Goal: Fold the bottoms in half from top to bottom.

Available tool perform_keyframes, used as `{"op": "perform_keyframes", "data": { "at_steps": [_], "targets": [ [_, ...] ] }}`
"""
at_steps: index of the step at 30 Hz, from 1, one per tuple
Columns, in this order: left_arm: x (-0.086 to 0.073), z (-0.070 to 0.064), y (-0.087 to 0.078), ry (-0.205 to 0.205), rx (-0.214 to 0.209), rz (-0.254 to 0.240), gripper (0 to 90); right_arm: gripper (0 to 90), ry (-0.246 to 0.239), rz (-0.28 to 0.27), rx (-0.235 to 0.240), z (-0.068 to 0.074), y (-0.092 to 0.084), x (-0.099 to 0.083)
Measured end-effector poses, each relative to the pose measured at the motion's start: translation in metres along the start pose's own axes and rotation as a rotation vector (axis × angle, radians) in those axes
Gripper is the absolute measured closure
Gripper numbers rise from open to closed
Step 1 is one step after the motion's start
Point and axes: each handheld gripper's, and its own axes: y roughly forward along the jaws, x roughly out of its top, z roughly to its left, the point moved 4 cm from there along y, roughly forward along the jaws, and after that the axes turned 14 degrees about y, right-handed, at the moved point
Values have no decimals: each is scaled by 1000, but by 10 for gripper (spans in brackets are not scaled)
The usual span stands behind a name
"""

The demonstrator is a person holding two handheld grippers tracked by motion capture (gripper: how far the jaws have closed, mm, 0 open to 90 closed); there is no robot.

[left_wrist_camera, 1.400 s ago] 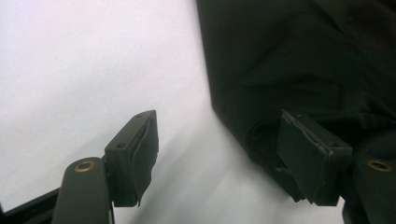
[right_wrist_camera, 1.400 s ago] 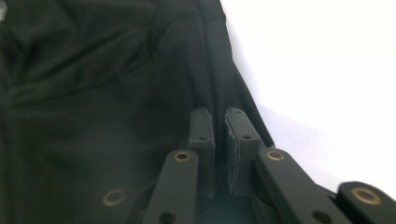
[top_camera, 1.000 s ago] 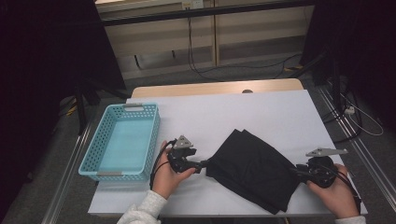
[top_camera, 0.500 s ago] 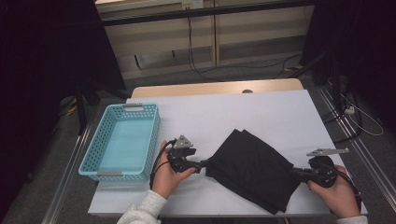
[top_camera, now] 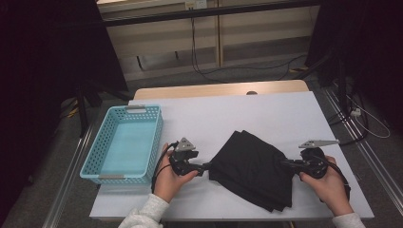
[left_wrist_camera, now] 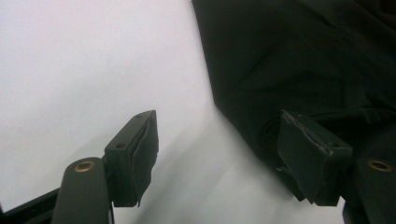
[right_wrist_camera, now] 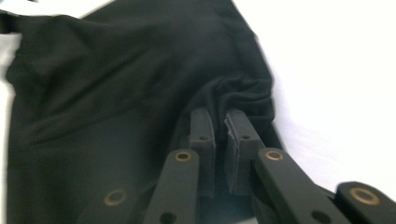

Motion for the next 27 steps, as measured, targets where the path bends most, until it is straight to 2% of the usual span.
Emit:
{"op": "perform_keyframes", "data": {
  "at_steps": [4, 9, 13, 17, 22, 24, 27],
  "targets": [
    [0, 1, -1, 7, 2, 2, 297, 822, 20, -18, -29, -17, -4, -2],
    [1, -1, 0, -9, -1, -8, 297, 818, 32, -31, -34, -25, -11, -9],
    [3, -1, 1, -27, -4, -16, 284, 817, 33, -38, -29, -25, -10, -11],
    [5, -5, 5, -46, -25, -19, 273, 817, 24, -33, -30, -22, -9, -11],
    [6, -10, 11, -89, -36, 1, 270, 813, 11, -34, -12, -16, -5, -9],
    [4, -13, 13, -101, -59, 15, 300, 809, 6, -36, -11, -15, -4, -9],
    [1, -16, 16, -108, -66, 37, 322, 798, -4, -42, -11, -14, -4, -10]
  ]
}}
